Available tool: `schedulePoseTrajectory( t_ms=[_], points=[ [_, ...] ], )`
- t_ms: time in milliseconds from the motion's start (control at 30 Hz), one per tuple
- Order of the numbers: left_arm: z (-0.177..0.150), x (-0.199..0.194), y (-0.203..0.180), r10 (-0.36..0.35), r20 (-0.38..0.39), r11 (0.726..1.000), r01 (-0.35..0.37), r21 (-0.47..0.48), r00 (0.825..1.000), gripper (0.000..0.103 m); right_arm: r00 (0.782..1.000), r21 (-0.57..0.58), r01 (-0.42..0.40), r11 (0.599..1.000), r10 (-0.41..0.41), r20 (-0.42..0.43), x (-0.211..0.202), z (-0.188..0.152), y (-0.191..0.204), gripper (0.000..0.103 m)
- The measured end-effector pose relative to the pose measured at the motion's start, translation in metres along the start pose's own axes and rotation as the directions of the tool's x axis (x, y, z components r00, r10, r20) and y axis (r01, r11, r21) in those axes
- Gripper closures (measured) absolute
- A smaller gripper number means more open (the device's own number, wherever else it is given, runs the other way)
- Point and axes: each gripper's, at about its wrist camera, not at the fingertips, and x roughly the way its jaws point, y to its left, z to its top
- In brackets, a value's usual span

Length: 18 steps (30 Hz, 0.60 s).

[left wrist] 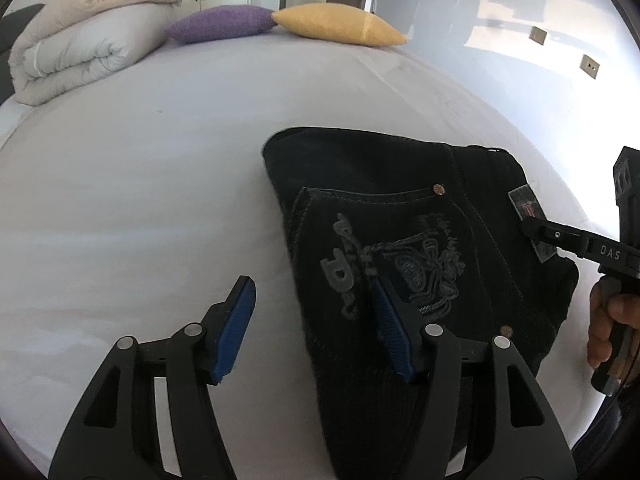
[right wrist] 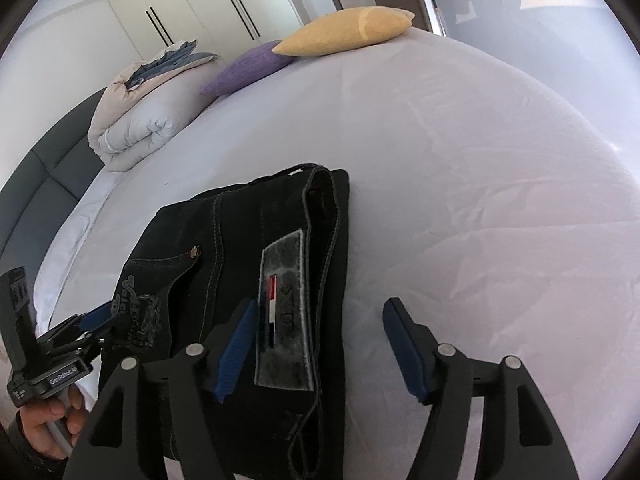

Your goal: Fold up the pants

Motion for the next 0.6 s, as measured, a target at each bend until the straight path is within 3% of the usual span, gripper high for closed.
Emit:
schedulePoseTrajectory(
  t_ms=[167, 300, 400, 500, 567, 600],
  points=[
    [-0.015, -0.027, 0.014, 0.032, 0.046, 0.999, -0.03, -0.041, 0.998, 0.042, 0.996, -0.004, 0.084, 0.996, -0.083, 0.041, -0.02, -0.008, 0.004, 0.033],
    [-0.029, -0.054, 0.02, 0.056, 0.102, 0.996, -0.048, -0.074, 0.993, 0.042, 0.994, 0.075, 0.078, 0.994, -0.083, 0.066, -0.042, -0.016, -0.013, 0.033],
    [-0.038, -0.086, 0.015, 0.101, 0.176, 0.994, -0.091, -0.067, 0.979, 0.03, 0.992, 0.096, 0.075, 0.993, -0.084, 0.089, -0.061, -0.026, -0.017, 0.033],
    [-0.045, -0.126, 0.007, 0.147, 0.287, 0.989, -0.136, -0.057, 0.947, 0.017, 0.99, 0.108, 0.075, 0.991, -0.088, 0.115, -0.079, -0.041, -0.014, 0.033],
    [-0.051, -0.157, -0.003, 0.181, 0.387, 0.983, -0.174, -0.053, 0.904, 0.0, 0.985, 0.096, 0.089, 0.991, -0.102, 0.137, -0.093, -0.053, -0.006, 0.033],
    [-0.056, -0.177, -0.01, 0.199, 0.455, 0.979, -0.199, -0.05, 0.868, 0.0, 0.983, 0.086, 0.097, 0.992, -0.109, 0.148, -0.099, -0.057, -0.002, 0.031]
  ],
)
